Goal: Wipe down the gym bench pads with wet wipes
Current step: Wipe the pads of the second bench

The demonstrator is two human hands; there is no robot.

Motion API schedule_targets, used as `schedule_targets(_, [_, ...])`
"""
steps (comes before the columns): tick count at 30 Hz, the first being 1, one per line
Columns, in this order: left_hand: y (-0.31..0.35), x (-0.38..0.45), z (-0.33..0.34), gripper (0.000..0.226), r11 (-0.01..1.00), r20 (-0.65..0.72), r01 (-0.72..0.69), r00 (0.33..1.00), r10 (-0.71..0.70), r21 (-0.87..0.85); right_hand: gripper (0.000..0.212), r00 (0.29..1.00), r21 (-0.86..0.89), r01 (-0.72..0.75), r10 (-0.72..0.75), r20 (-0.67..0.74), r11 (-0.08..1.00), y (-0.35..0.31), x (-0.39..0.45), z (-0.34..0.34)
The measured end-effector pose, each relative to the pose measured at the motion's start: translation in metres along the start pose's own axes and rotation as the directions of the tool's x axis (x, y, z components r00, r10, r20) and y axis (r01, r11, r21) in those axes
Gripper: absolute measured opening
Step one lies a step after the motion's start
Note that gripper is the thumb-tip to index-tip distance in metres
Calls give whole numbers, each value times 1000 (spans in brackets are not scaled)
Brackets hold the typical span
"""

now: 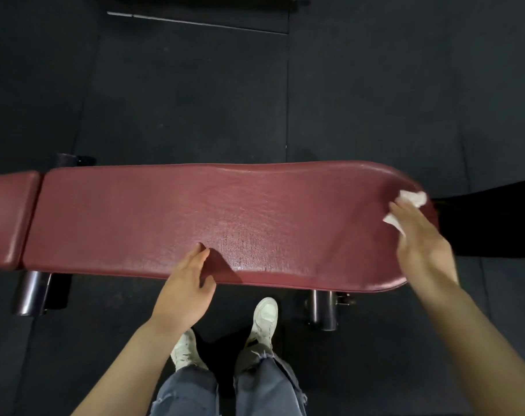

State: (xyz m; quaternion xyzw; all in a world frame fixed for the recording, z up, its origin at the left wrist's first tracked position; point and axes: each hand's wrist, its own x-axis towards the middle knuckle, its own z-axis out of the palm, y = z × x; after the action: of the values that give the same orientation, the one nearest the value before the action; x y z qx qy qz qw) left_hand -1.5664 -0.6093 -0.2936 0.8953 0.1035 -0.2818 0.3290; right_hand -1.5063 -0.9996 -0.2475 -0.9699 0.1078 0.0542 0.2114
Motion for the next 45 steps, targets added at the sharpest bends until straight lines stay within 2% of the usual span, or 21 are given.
schedule_targets(3, [-5, -2, 3, 61, 1000, 13, -9, 1000, 9, 10, 50, 959, 59, -192, 200, -201, 980, -20, -17, 11])
schedule_targets(5, [-10, -4, 2, 61, 1000, 10, -17, 1000, 17, -17, 41, 955, -42, -198, 184, -232, 979, -64, -2, 49])
schedule_targets(8, [-21, -7, 2, 61, 1000, -15, 2, 1000, -2, -31, 33, 993, -69, 89, -83, 85, 994, -173, 10, 127])
schedule_targets(10, [-28, -9, 4, 63, 1000, -26, 12, 1000, -13, -27, 30, 875, 39, 345, -336, 348, 938, -238, 2, 171])
schedule_targets(11, [-31, -11, 6, 64, 1000, -27, 3, 1000, -3, -15, 29, 761, 147, 431, -446, 471, 890, -255, -4, 181])
schedule_targets(13, [-34, -11, 10, 68, 999, -8, -16, 1000, 16, 32, 38, 621, 155, 627, -610, 492, 764, -249, 0, 179])
schedule_targets(16, [-38, -14, 12, 73, 998, 20, -22, 1000, 20, 62, 45, 779, 142, 526, -542, 316, 839, -170, 12, 131])
schedule_targets(19, [-37, -15, 11, 75, 997, 29, -42, 999, 40, 62, 37, 989, 26, 146, -146, 6, 989, -62, 10, 50])
schedule_targets(22, [-36, -15, 13, 78, 992, 21, -54, 998, 52, 117, 41, 949, -160, -177, 125, -288, 971, -6, 4, 5])
schedule_targets(25, [-36, -16, 14, 80, 981, 20, -85, 996, 83, 173, 47, 958, -255, -137, 62, -281, 957, -32, 10, 38])
schedule_targets(27, [-37, -15, 10, 78, 983, 26, -96, 995, 93, 156, 50, 996, -368, 41, -65, -54, 929, -104, -4, 88])
schedule_targets(29, [-41, -16, 5, 75, 985, 29, -100, 995, 96, 138, 39, 919, -522, 384, -264, 292, 761, -180, -21, 126])
schedule_targets(30, [-44, -16, 3, 74, 987, 18, -92, 996, 90, 132, 34, 796, -456, 596, -411, 445, 661, -201, -31, 147])
schedule_targets(32, [-50, -18, -2, 73, 991, -11, -67, 998, 69, 119, 33, 485, -26, 804, -630, 606, 594, -212, -41, 167])
schedule_targets(33, [-53, -20, -2, 72, 990, -16, -66, 998, 69, 123, 35, 458, 94, 781, -669, 586, 617, -202, -36, 152])
schedule_targets(35, [-55, -25, -1, 73, 986, 0, -91, 996, 92, 137, 36, 685, 103, 606, -584, 436, 788, -150, -20, 116])
schedule_targets(37, [-53, -31, 3, 73, 983, 33, -130, 991, 127, 126, 36, 931, -81, 327, -306, 200, 941, -91, -6, 63])
schedule_targets(38, [-51, -33, 6, 73, 982, 45, -148, 989, 143, 114, 37, 987, -108, 137, -128, 94, 985, -64, -7, 36])
schedule_targets(41, [-46, -37, 10, 72, 986, 27, -157, 987, 156, 53, 40, 977, -62, -207, 204, -53, 976, -22, -29, 9])
schedule_targets(43, [-43, -39, 12, 71, 987, 17, -156, 988, 156, 21, 41, 971, -147, -218, 200, -129, 965, -54, -41, 24])
schedule_targets(45, [-44, -39, 12, 70, 988, 5, -157, 988, 157, 9, 29, 978, 10, -193, 193, -84, 981, -113, -44, 70])
